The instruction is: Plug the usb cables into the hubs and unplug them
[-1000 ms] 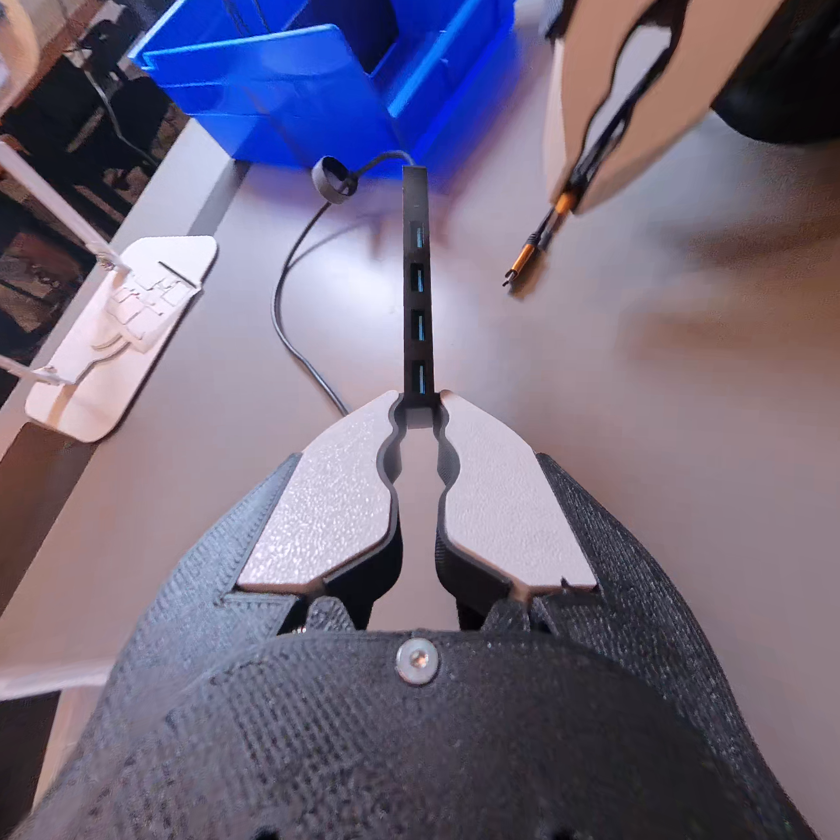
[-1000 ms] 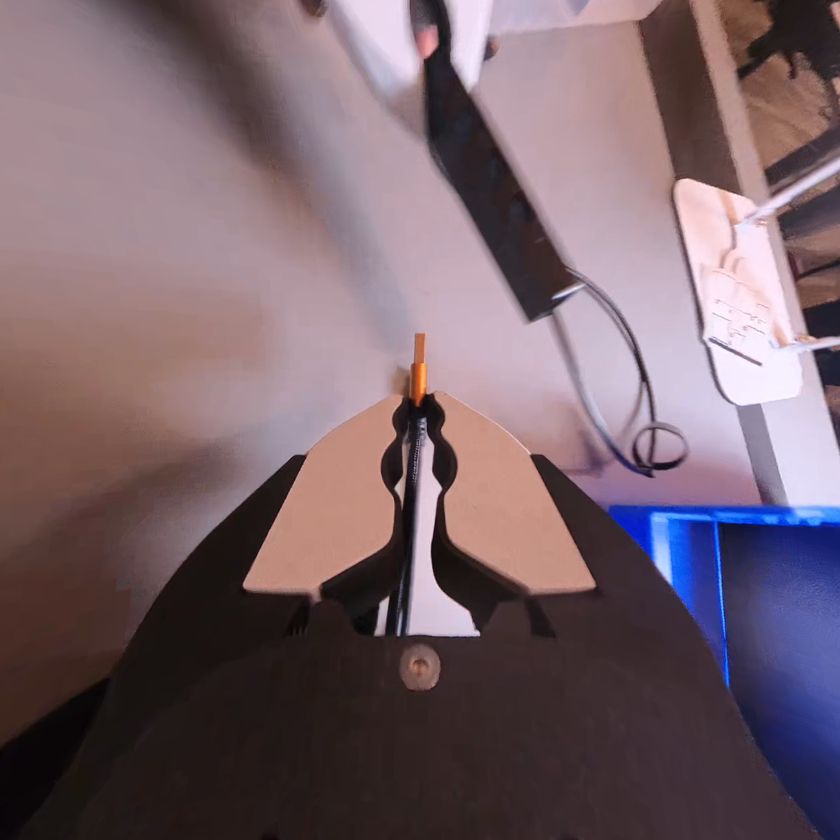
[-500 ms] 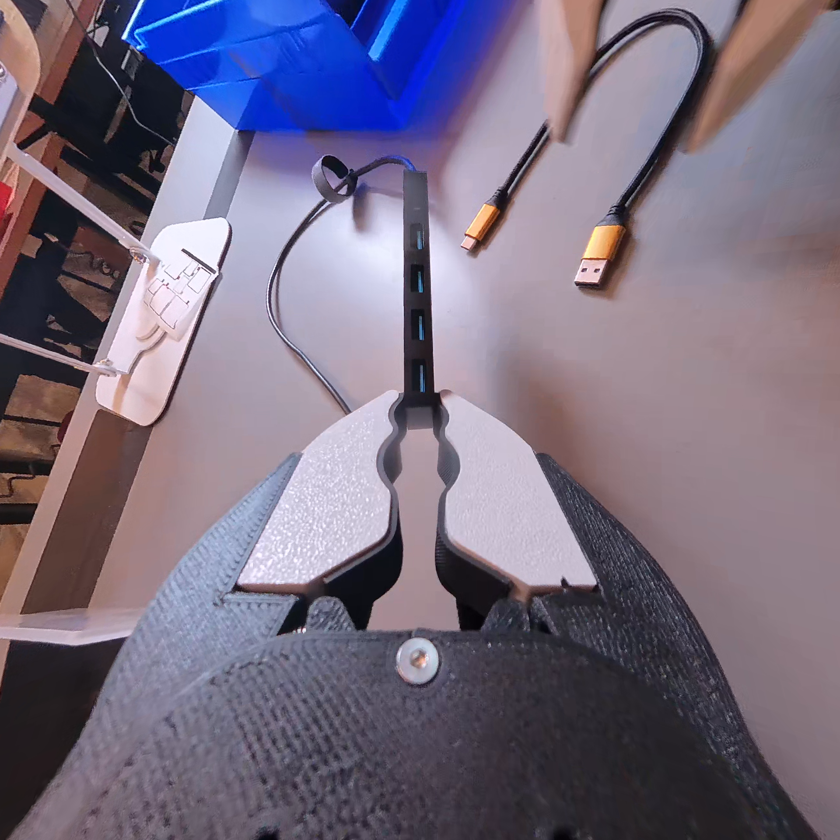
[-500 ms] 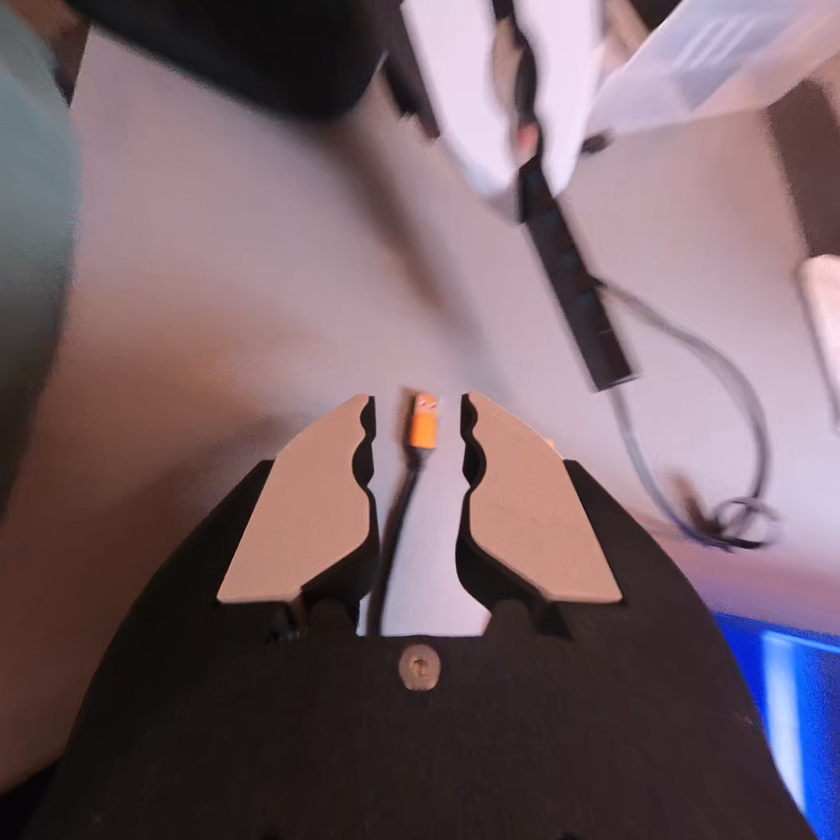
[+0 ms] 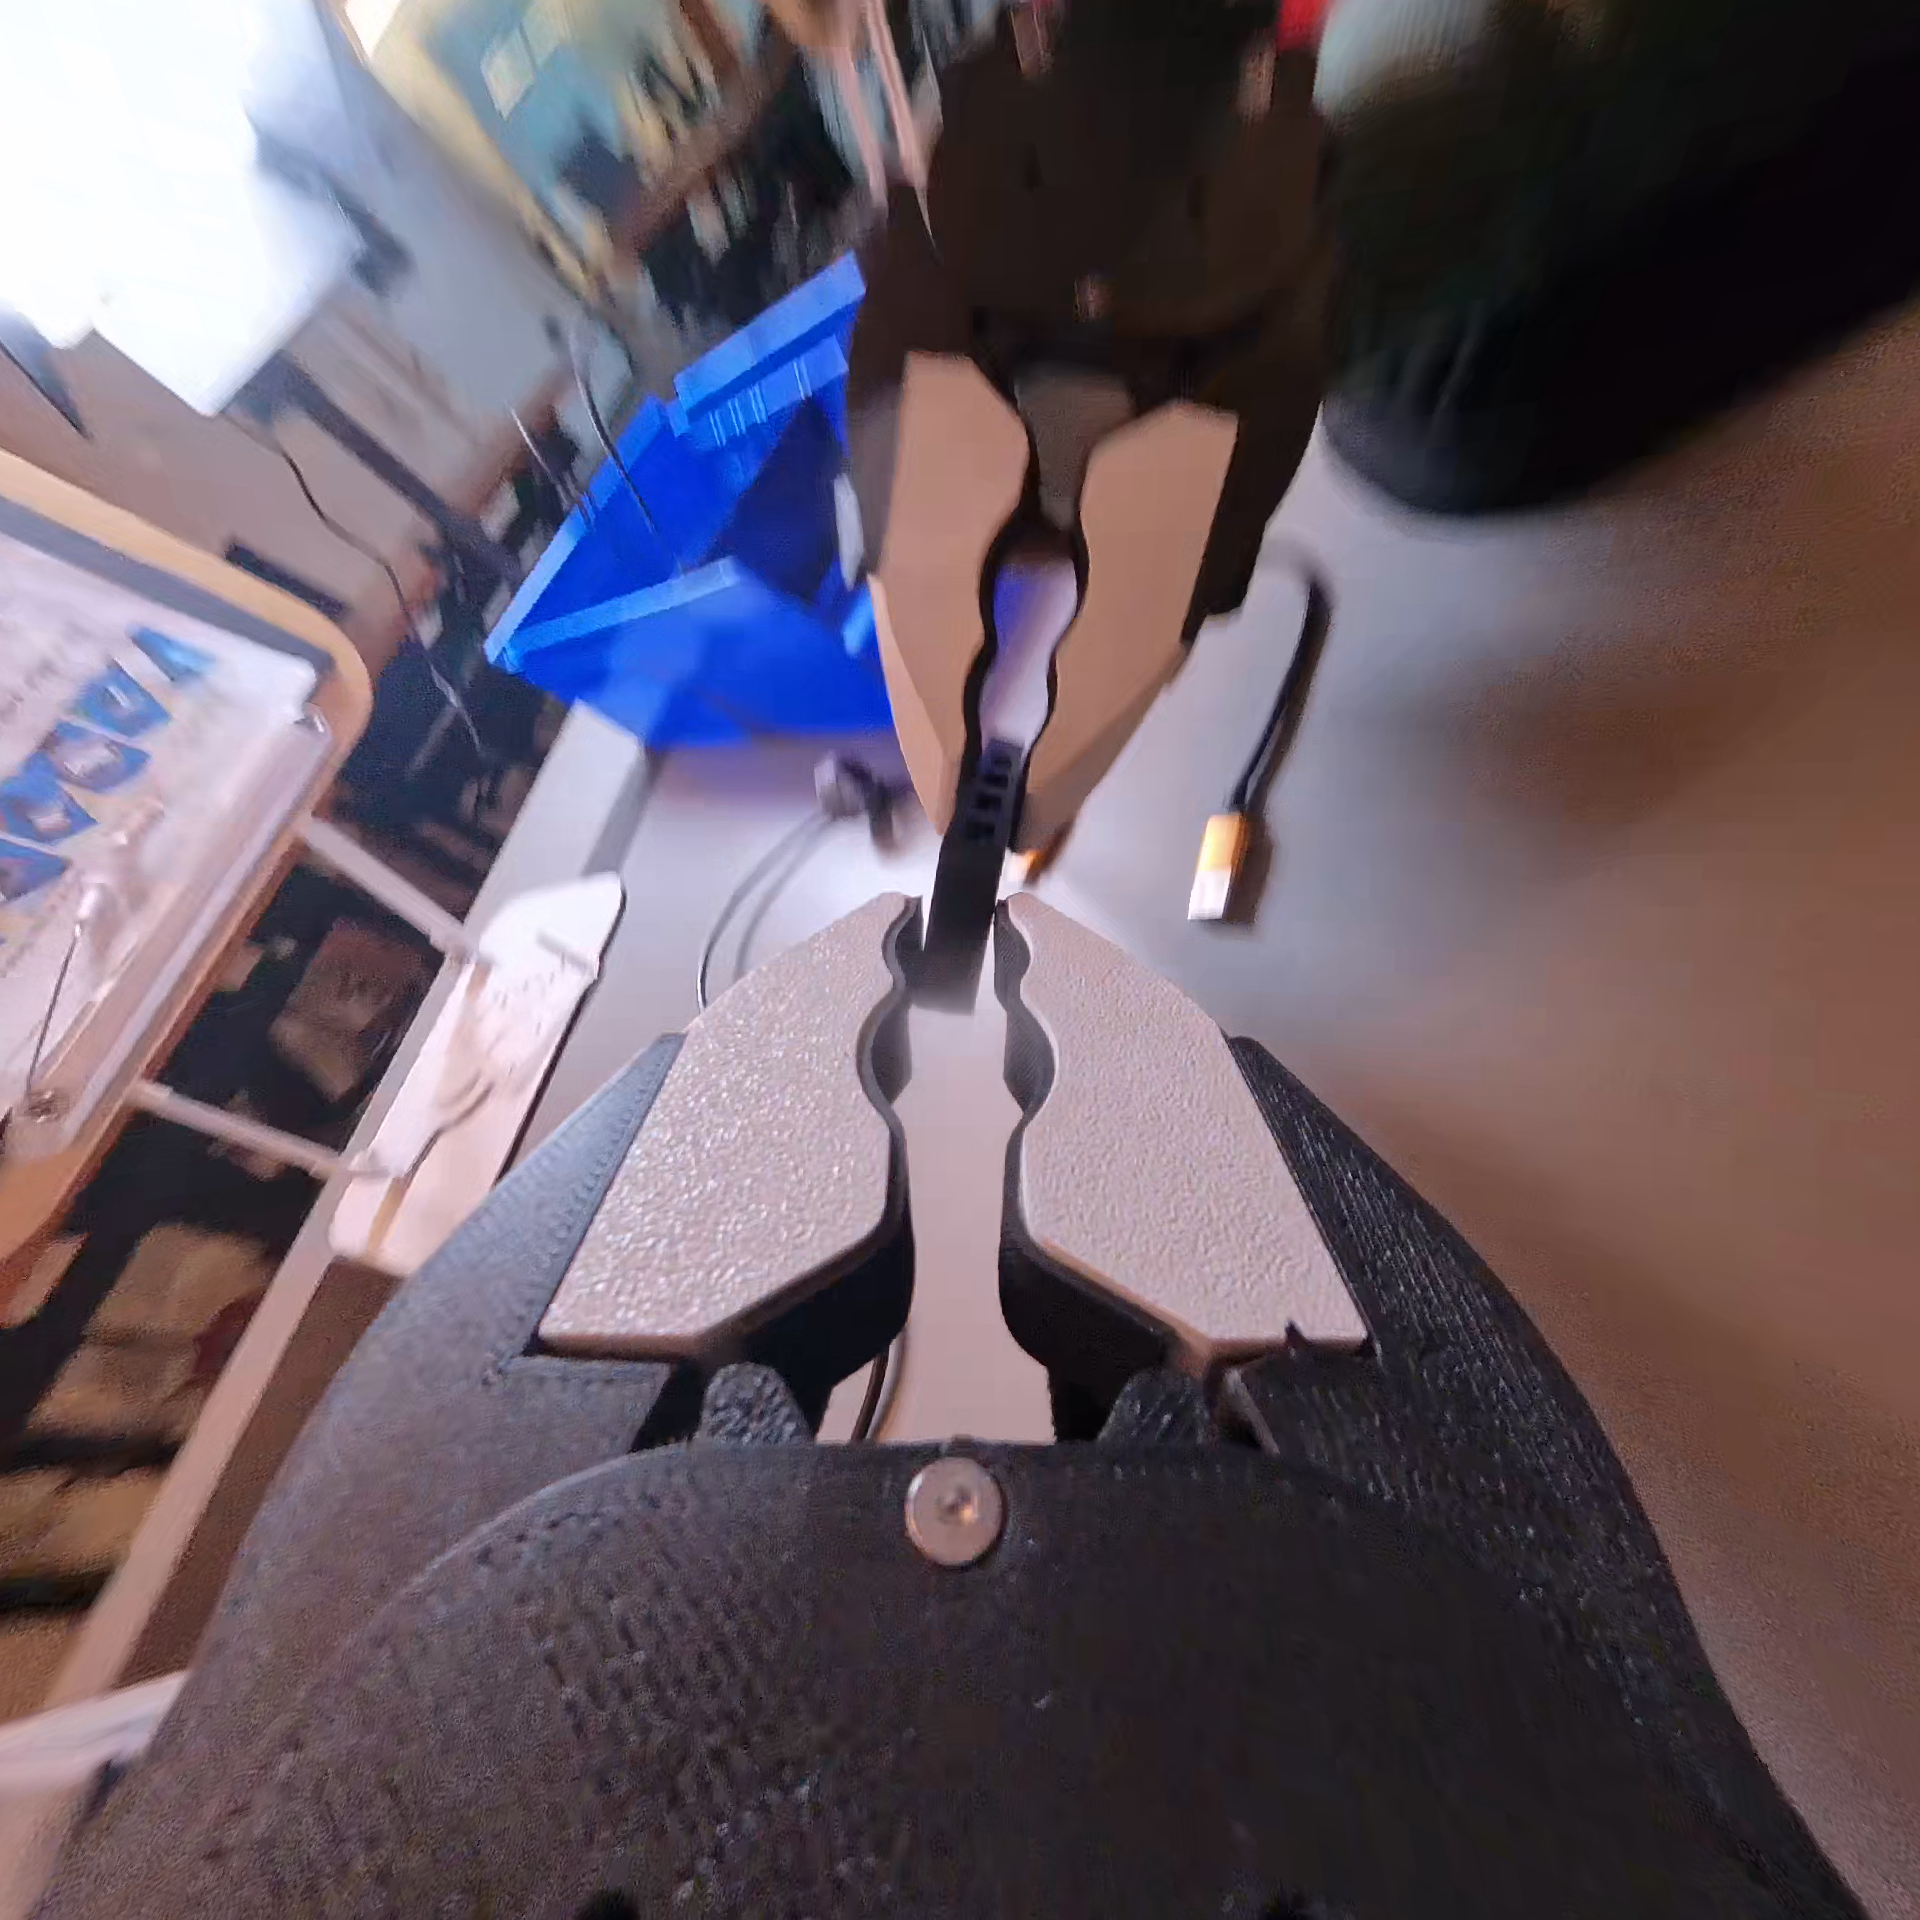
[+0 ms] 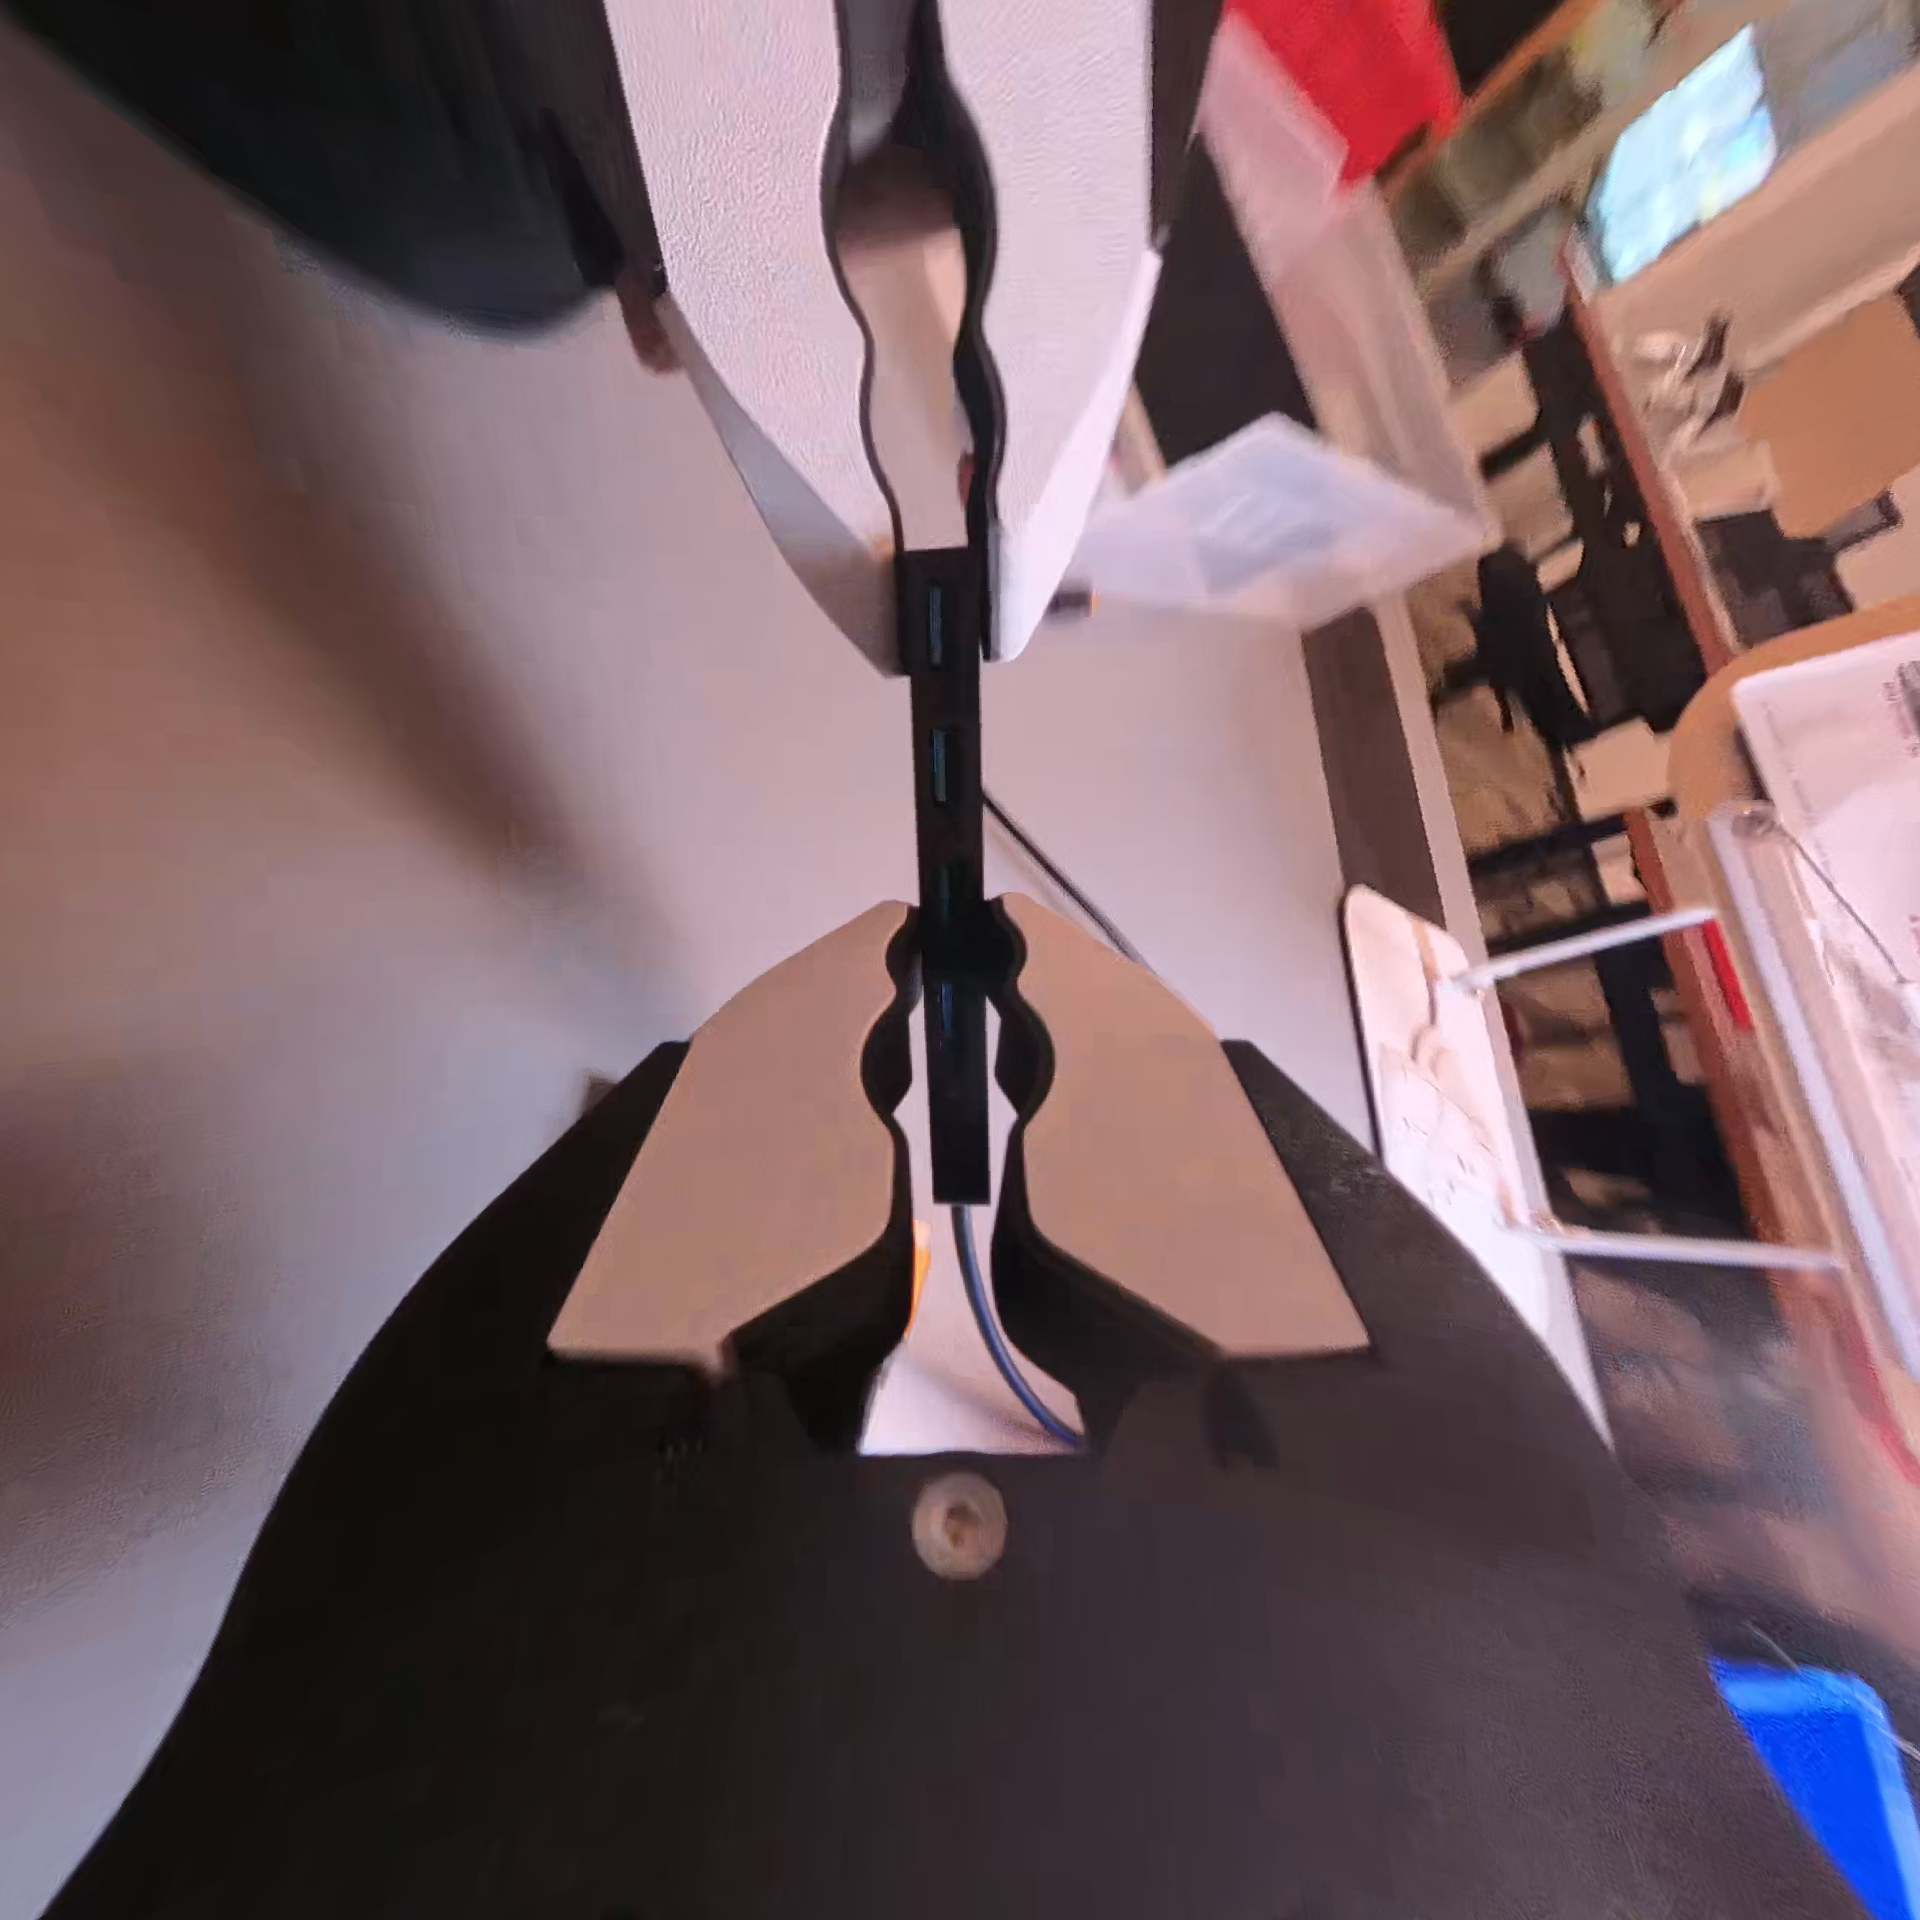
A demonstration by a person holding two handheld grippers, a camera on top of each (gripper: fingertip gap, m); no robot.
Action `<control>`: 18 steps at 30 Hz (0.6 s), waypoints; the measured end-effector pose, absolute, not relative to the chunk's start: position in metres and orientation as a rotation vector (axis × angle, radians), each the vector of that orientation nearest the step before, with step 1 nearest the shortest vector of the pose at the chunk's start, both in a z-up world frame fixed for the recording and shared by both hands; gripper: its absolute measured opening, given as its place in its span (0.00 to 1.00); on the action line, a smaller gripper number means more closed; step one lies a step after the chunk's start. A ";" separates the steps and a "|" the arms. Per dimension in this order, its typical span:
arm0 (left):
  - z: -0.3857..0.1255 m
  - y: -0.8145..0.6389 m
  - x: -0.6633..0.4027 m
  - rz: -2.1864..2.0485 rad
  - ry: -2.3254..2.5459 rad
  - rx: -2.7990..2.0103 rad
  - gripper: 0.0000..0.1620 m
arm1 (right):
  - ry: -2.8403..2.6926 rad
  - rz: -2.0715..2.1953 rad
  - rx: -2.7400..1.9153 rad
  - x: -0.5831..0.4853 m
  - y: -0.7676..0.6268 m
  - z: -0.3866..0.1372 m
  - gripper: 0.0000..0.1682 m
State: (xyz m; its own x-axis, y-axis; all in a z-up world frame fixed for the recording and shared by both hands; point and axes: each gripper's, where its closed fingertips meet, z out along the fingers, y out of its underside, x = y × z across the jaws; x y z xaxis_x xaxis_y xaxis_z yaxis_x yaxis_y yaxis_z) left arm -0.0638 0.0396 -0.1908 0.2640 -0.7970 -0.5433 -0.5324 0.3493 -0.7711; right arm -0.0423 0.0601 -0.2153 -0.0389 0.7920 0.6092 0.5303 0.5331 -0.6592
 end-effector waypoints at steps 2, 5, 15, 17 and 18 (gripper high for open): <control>-0.171 0.033 -0.063 -0.456 1.310 -1.265 0.12 | -1.615 0.461 -1.081 -0.041 0.054 -0.198 0.07; -0.167 0.026 -0.057 -0.545 1.300 -1.209 0.20 | -1.524 0.682 -1.026 -0.042 0.040 -0.179 0.07; -0.168 0.019 -0.048 -0.499 1.335 -1.158 0.07 | -1.523 0.800 -1.064 -0.053 0.025 -0.177 0.08; -0.171 0.027 -0.053 -0.415 1.338 -1.167 0.07 | -1.537 0.716 -1.143 -0.043 0.037 -0.177 0.12; -0.173 0.031 -0.057 -0.374 1.337 -1.172 0.07 | -1.582 0.702 -1.186 -0.034 0.038 -0.181 0.13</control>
State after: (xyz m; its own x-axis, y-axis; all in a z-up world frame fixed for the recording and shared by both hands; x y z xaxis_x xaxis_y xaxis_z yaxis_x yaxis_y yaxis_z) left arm -0.0573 0.0312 -0.1728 0.2739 -0.7900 -0.5485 -0.3904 0.4298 -0.8141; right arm -0.0337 0.0379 -0.1806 -0.0230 0.9300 0.3669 0.3516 0.3511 -0.8678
